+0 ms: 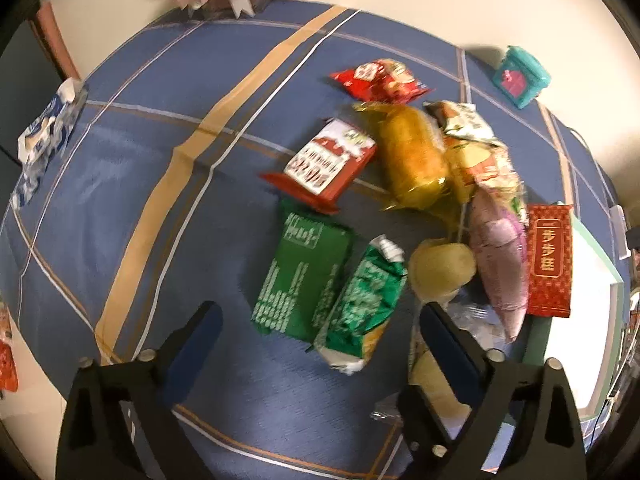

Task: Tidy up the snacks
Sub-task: 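Reach the right tool to the wrapped cream bun while the left tool reaches the green biscuit pack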

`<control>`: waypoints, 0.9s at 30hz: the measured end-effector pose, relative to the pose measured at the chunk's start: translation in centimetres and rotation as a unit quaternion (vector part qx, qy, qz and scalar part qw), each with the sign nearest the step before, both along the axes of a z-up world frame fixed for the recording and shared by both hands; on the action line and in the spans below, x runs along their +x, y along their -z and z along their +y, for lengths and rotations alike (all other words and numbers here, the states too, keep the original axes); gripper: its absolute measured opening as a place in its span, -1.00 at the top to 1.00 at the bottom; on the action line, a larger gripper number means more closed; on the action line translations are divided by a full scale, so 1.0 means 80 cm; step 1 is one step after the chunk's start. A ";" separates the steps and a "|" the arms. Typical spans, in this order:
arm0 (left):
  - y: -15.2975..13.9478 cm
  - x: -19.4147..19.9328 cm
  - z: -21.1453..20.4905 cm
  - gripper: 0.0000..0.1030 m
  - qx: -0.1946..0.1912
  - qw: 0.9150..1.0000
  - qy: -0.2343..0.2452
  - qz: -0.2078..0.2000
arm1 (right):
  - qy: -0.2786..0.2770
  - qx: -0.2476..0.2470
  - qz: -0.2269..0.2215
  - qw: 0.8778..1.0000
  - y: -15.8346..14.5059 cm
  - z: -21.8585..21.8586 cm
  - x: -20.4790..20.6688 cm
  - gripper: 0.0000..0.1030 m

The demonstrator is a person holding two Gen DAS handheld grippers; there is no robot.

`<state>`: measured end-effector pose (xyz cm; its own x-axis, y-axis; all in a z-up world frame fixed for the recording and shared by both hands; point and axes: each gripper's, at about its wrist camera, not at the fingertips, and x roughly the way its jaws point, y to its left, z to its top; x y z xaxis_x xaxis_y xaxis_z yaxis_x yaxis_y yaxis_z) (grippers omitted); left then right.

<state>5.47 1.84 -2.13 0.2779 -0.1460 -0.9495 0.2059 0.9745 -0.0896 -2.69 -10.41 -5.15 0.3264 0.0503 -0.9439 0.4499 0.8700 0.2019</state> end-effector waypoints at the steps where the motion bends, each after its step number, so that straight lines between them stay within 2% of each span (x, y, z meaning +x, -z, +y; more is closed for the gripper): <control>1: -0.002 0.000 -0.003 -0.70 -0.002 1.000 0.004 -0.003 | 0.001 0.003 0.000 1.000 0.001 0.001 0.000 -1.00; 3: -0.004 -0.002 -0.010 -0.61 -0.005 1.000 0.015 -0.006 | 0.002 0.006 -0.002 1.000 0.003 0.001 -0.002 -1.00; 5: -0.003 -0.002 -0.017 -0.35 -0.009 1.000 0.020 -0.003 | 0.003 0.007 -0.001 1.000 0.003 -0.001 -0.002 -0.98; 6: -0.002 -0.002 -0.018 -0.29 -0.012 1.000 0.022 0.001 | 0.003 0.010 -0.004 1.000 0.002 -0.001 -0.003 -0.95; 9: 0.004 -0.002 -0.019 -0.05 -0.018 0.999 0.024 0.015 | 0.002 0.015 -0.010 1.000 -0.002 -0.003 -0.002 -0.70; 12: 0.006 -0.003 -0.017 0.18 -0.023 0.999 0.023 0.018 | 0.002 0.016 -0.012 1.000 -0.009 -0.004 -0.002 -0.33; 13: 0.006 -0.004 -0.018 0.26 -0.025 0.999 0.024 0.018 | 0.002 0.014 -0.011 1.000 -0.011 -0.004 -0.003 -0.28; 15: 0.005 -0.008 -0.014 0.29 -0.028 0.999 0.028 0.019 | 0.003 0.014 -0.010 1.000 -0.014 -0.007 -0.004 -0.24; 19: -0.001 -0.012 -0.015 0.47 -0.036 0.999 0.032 0.015 | 0.010 0.011 -0.009 1.000 -0.021 -0.016 -0.009 -0.16; 27: -0.029 -0.014 -0.011 0.48 -0.058 0.998 0.030 -0.013 | 0.024 0.014 -0.028 0.999 -0.045 -0.038 -0.020 -0.14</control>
